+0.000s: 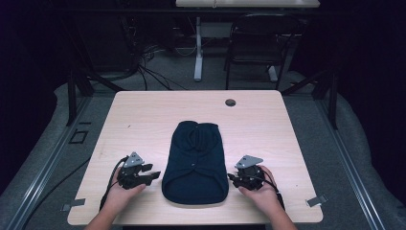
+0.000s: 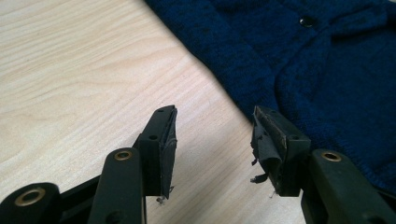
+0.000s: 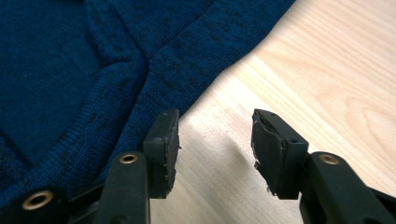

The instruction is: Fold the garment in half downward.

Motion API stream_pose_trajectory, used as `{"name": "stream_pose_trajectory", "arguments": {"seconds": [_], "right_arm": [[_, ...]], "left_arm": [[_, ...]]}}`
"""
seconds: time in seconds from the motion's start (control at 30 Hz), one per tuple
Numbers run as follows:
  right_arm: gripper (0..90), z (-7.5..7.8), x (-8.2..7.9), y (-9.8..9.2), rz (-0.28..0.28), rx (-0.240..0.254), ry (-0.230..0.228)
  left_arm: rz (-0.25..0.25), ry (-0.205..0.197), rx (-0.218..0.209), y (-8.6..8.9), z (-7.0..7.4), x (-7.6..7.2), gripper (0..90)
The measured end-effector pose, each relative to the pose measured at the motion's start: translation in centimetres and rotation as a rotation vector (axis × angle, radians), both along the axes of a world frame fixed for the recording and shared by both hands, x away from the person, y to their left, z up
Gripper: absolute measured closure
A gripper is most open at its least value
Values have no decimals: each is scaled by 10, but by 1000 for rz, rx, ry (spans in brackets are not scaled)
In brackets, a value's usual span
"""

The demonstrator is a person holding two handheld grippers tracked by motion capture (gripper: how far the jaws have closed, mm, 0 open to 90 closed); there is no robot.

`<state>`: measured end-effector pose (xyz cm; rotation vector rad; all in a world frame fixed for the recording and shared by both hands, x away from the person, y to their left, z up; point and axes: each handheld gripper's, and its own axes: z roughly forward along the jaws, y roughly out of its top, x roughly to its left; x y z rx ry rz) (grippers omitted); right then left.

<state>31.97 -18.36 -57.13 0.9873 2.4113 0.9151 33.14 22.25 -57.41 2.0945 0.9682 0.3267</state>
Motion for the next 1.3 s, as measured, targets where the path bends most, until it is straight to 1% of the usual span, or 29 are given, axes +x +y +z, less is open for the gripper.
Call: {"name": "stream_pose_trajectory", "arguments": {"seconds": [0.1, 0.23, 0.3, 0.33, 0.4, 0.47, 0.5, 0.53, 0.6, 0.63, 0.67, 0.7, 0.77, 0.83, 0.87, 0.93, 1.0, 1.03, 1.1, 1.13, 1.2, 1.23, 1.3], "right_arm": [[531, -1, 1, 0, 10, 2, 15], [521, -2, 1, 2, 15, 7, 22], [520, -2, 1, 2, 17, 3, 26], [525, -2, 1, 2, 18, 12, 29], [539, 1, 1, 2, 22, 11, 32], [543, 4, 2, 2, 34, 25, 34], [542, 6, 3, 3, 37, 24, 37], [542, 7, 3, 4, 43, 35, 40], [538, 10, 5, 5, 50, 41, 51], [538, 12, 6, 6, 58, 32, 51], [537, 13, 7, 7, 63, 18, 47], [537, 15, 9, 8, 69, 0, 47], [530, 20, 16, 8, 79, -8, 50], [508, 24, 23, 9, 88, -21, 56], [498, 26, 29, 9, 102, -32, 75], [490, 31, 39, 11, 114, -28, 91], [478, 35, 49, 14, 119, -59, 76], [471, 38, 53, 16, 122, -68, 75], [462, 43, 63, 18, 126, -64, 75], [455, 45, 67, 19, 119, -57, 78], [452, 49, 76, 21, 121, -59, 79], [453, 50, 80, 23, 126, -63, 80], [471, 52, 87, 25, 135, -65, 82]], "left_arm": [[1, -5, 1, 0, 1, 0, 496], [6, -11, -3, 1, 2, 1, 487], [2, -15, 7, 1, 2, 1, 488], [5, -13, 5, 1, 2, 1, 488], [-2, -7, -2, 1, 2, 1, 493], [-2, -6, -4, 1, 3, 1, 499], [-7, 1, -12, 1, 3, 2, 503], [-10, 10, -20, 1, 3, 3, 508], [-10, 21, -10, 0, 3, 7, 519], [-10, 15, 13, 0, 4, 9, 523], [-9, 9, 22, -1, 6, 12, 522], [-6, 13, 9, -1, 7, 14, 522], [-7, 25, -16, -2, 11, 21, 518], [-14, 17, -9, -6, 15, 28, 516], [-21, 9, 5, -8, 17, 32, 514], [-20, 10, 6, -14, 21, 42, 506], [-21, 1, 18, -20, 25, 51, 492], [-28, 4, 24, -24, 28, 55, 487], [-36, -7, 41, -31, 32, 64, 467], [-45, -4, 39, -34, 34, 68, 467], [-57, 1, 31, -39, 39, 77, 469], [-62, 0, 23, -42, 41, 81, 477], [-66, 2, 24, -47, 44, 90, 505]]}}
